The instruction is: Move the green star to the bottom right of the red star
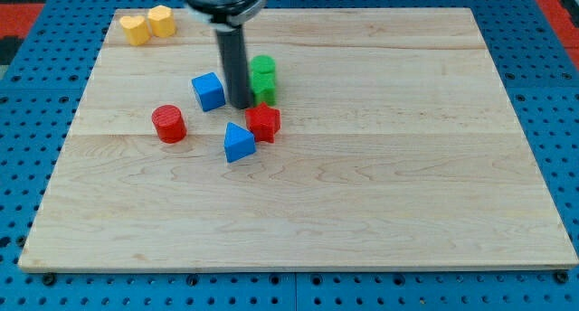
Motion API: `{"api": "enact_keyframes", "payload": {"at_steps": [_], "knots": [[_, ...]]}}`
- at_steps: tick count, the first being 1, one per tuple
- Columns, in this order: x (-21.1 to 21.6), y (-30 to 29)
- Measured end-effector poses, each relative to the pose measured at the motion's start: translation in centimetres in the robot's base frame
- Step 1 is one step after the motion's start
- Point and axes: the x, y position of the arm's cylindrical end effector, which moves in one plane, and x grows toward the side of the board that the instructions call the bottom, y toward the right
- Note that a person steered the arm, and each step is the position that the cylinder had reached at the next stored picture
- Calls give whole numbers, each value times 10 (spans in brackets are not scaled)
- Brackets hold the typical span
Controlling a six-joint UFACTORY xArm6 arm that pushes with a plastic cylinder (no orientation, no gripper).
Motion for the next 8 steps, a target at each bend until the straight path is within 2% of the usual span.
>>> {"api": "enact_keyframes", "payload": {"at_steps": [1, 2, 3, 4, 5, 7, 8], "knots": [[-32, 51], [-33, 95], [-86, 120], [-159, 109], [-172, 52], [-82, 105], [-15, 69]]}}
